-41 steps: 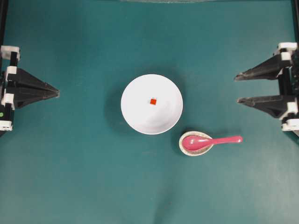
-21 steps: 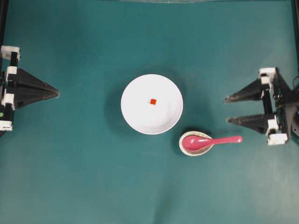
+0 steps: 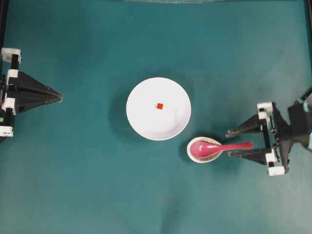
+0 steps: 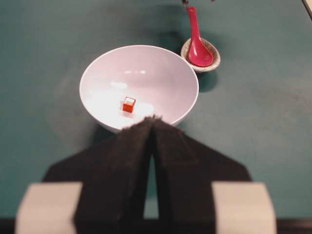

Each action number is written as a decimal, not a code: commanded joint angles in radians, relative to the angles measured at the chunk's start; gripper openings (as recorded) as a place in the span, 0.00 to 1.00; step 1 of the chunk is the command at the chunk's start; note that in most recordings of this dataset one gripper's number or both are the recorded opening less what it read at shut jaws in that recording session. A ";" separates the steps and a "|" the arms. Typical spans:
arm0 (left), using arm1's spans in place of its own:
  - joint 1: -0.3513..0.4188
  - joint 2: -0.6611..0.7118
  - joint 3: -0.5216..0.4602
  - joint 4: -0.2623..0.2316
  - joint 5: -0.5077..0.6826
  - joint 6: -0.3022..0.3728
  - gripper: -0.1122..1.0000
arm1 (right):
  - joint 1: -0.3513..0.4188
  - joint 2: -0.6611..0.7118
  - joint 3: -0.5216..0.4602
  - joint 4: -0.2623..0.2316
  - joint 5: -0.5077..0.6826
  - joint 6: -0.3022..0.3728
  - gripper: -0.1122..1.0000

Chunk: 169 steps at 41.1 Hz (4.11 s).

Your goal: Grip the spoon and scoop the red block from the bowl with right arm.

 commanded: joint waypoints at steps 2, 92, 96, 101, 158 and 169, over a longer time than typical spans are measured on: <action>-0.002 0.011 -0.023 0.003 -0.011 0.002 0.11 | 0.035 0.074 -0.014 0.043 -0.049 0.000 0.64; -0.002 0.017 -0.023 0.003 -0.014 0.002 0.11 | 0.060 0.206 -0.028 0.051 -0.015 0.017 0.32; -0.003 0.017 -0.023 0.003 -0.014 0.002 0.11 | 0.058 0.206 -0.029 0.051 0.003 0.017 0.32; -0.003 0.017 -0.023 0.003 -0.014 0.002 0.11 | 0.060 0.206 -0.029 0.051 0.015 0.017 0.32; -0.002 0.017 -0.023 0.003 -0.015 0.002 0.11 | 0.058 0.115 -0.038 0.054 0.117 0.046 0.48; -0.002 0.017 -0.023 0.003 -0.014 0.000 0.11 | 0.054 0.114 -0.046 0.092 0.124 0.054 0.48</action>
